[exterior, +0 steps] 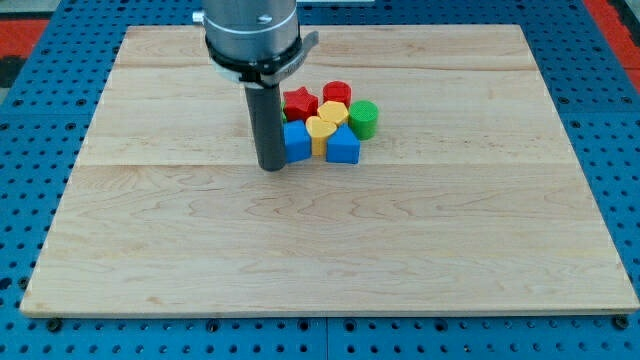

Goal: Push the yellow hexagon to the bottom left of the green star

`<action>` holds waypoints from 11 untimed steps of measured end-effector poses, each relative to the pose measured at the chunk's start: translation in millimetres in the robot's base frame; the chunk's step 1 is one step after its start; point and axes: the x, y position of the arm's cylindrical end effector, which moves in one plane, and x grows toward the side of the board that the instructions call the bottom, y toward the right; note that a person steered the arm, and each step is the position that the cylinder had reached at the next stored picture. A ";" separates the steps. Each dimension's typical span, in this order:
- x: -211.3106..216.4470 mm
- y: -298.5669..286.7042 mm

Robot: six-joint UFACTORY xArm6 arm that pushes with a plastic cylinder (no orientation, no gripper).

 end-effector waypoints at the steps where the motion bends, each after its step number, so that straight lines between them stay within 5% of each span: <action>1: -20.1 -26.3; 3: -48.8 -63.2; 8: -89.1 111.5; 11: -15.1 132.3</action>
